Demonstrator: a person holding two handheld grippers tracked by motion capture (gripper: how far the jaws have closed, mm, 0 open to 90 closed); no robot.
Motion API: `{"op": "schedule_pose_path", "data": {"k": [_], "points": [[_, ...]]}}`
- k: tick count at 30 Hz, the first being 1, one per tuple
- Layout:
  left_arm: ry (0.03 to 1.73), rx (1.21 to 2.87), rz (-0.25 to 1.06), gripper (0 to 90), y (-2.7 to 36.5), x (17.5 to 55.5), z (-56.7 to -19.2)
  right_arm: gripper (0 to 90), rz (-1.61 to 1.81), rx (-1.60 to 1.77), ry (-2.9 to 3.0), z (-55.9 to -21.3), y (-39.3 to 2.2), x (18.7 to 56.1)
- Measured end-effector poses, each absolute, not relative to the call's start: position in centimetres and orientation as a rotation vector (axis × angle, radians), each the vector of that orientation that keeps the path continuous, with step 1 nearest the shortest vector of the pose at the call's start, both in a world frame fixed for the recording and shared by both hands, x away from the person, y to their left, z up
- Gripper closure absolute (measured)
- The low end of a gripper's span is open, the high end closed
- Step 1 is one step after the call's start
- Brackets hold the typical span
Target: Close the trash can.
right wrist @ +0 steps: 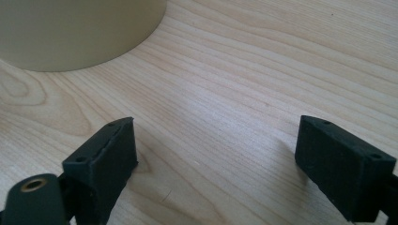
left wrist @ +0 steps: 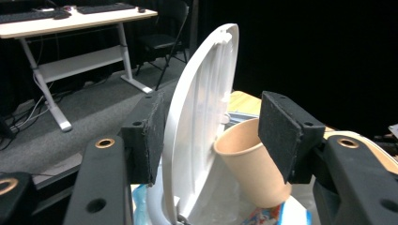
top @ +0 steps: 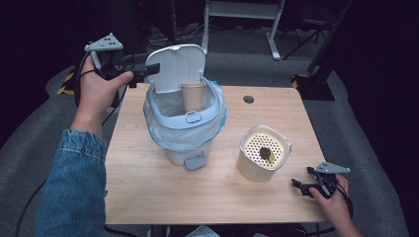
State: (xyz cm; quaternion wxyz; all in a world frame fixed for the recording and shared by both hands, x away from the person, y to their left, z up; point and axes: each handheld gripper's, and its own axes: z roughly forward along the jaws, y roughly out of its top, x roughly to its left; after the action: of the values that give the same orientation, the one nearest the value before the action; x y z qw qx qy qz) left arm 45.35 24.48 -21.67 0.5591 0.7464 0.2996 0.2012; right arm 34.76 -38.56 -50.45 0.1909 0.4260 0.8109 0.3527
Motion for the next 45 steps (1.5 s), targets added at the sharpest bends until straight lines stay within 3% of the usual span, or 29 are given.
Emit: {"op": "schedule_pose_path", "data": {"k": [10, 23, 32, 45], "points": [[0.571, 1.874, 0.364, 45.2, 22.3, 42.4, -21.3, 13.0, 0.991, 1.197, 2.278, -50.5, -38.6, 34.8], [0.522, 1.972, 0.196, 49.4, 19.3, 40.5, -23.8, 13.0, 0.991, 1.196, 2.278, -50.5, -38.6, 34.8], [0.588, 1.982, 0.111, 62.5, 18.9, 41.0, -25.7, 13.0, 0.991, 1.197, 2.278, -50.5, -38.6, 34.8], [0.622, 1.999, 0.151, 76.0, 17.4, 41.9, -27.1, 13.0, 0.991, 1.197, 2.278, -50.5, -38.6, 34.8]]}}
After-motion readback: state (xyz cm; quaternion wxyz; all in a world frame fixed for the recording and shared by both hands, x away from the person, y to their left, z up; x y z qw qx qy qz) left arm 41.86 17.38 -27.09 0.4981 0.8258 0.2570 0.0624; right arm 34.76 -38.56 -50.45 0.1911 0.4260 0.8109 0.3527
